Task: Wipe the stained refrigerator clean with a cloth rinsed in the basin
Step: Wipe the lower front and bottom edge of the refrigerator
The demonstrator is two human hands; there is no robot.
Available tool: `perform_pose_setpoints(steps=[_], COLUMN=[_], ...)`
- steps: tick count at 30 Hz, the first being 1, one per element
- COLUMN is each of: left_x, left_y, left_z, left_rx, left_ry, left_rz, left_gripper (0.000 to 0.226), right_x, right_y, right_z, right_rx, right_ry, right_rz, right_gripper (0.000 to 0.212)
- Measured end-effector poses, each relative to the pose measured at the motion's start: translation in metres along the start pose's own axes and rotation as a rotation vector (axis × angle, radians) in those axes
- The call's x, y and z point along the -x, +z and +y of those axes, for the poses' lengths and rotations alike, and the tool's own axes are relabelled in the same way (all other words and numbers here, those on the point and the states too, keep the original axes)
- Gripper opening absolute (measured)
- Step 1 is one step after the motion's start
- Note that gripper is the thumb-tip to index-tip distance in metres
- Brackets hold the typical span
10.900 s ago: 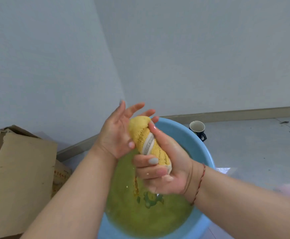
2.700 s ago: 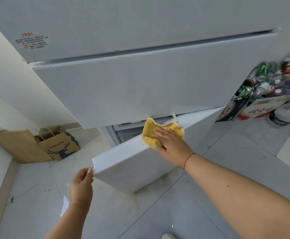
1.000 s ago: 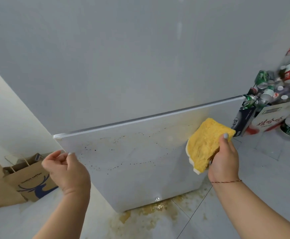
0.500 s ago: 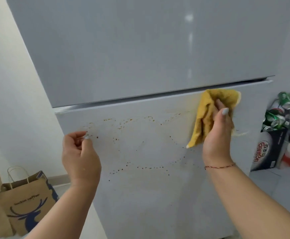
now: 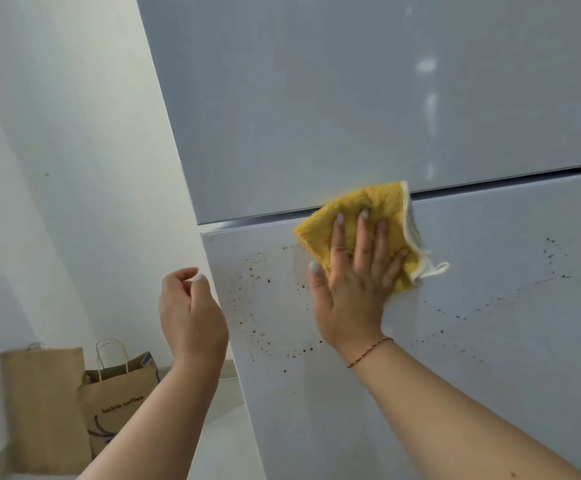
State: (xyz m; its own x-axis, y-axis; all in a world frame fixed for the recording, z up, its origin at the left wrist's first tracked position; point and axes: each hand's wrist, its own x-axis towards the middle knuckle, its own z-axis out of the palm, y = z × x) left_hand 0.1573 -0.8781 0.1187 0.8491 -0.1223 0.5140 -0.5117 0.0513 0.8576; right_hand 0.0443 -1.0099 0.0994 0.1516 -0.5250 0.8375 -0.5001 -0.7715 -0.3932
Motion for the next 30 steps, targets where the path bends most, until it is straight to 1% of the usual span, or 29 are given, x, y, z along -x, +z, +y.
perform_pose_setpoints(steps=[2,5,7,9,11,13,15,17,20,22,26,30], left_x=[-0.011,-0.019,-0.019,-0.02,-0.021,-0.023,-0.024,-0.026,-0.03,-0.034,-0.045,-0.046], left_y=[-0.004,-0.005,-0.005,-0.006,-0.007,-0.008,-0.009,-0.01,-0.013,-0.016,-0.02,-0.025], left_z=[-0.008,-0.014,-0.013,-0.012,-0.014,-0.016,-0.018,-0.02,-0.022,-0.023,-0.029,-0.036], left_rx=[-0.011,0.132,0.202,0.226,0.241,0.252,0.254,0.257,0.268,0.294,0.423,0.567], left_ry=[-0.023,-0.096,-0.138,-0.154,-0.159,-0.165,-0.175,-0.183,-0.21,-0.238,-0.346,-0.435], left_rz=[-0.035,-0.133,-0.188,-0.205,-0.21,-0.218,-0.225,-0.238,-0.265,-0.291,-0.342,-0.365], left_gripper=[0.029,0.04,0.048,0.052,0.053,0.054,0.055,0.055,0.056,0.059,0.069,0.073], right_x=[0.006,0.013,0.015,0.016,0.021,0.025,0.025,0.024,0.018,0.012,0.002,0.015], right_y=[0.011,0.024,0.026,0.023,0.017,0.01,0.004,0.003,0.008,0.013,0.027,0.043], right_z=[-0.023,-0.043,-0.041,-0.027,-0.008,0.007,0.013,0.011,-0.005,-0.025,-0.065,-0.06], right_rx=[0.039,0.056,0.049,0.035,0.007,-0.037,-0.049,-0.025,-0.016,-0.001,0.106,0.183], right_ry=[-0.133,-0.363,-0.492,-0.579,-0.609,-0.58,-0.496,-0.387,-0.292,-0.303,-0.512,-0.692], right_rz=[-0.065,-0.174,-0.224,-0.219,-0.152,-0.048,0.037,0.071,-0.014,-0.093,-0.227,-0.317], right_gripper=[0.071,0.069,0.065,0.059,0.053,0.044,0.038,0.041,0.054,0.059,0.065,0.064])
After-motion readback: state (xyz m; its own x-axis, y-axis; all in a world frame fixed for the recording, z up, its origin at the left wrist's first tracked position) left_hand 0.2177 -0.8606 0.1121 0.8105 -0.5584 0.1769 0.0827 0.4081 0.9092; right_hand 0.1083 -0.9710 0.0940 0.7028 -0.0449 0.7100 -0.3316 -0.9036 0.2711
